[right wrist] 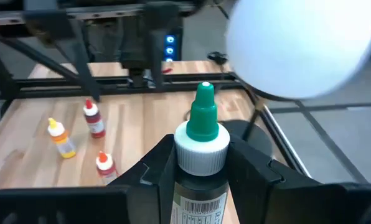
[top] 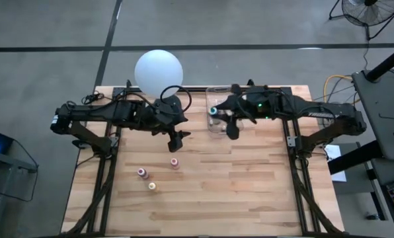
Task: Pick & Place food coloring
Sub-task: Put the large green food coloring bottle into the transparent bin
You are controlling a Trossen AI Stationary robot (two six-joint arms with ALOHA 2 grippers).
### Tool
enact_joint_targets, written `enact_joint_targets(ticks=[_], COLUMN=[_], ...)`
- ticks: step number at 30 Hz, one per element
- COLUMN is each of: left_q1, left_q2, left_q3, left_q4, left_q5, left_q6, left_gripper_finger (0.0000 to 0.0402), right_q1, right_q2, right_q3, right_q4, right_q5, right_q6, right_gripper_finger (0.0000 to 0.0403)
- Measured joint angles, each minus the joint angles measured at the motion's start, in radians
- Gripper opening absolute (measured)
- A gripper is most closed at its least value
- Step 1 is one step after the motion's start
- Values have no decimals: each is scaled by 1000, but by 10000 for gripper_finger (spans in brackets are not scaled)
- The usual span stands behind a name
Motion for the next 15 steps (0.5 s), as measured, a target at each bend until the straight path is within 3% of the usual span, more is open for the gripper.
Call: enact_joint_targets(ticks=[15], left_q1=[0], left_q2=[-1], left_q3=[-3], left_q4=[-2], left_q5=[0], left_q6=[-1], left_gripper_finger=[231], right_q1=[-77], right_q2=[-175], right_q3=[-170], right_q4=[26], right_q5=[130], right_q6=[105], right_gripper_finger=[107])
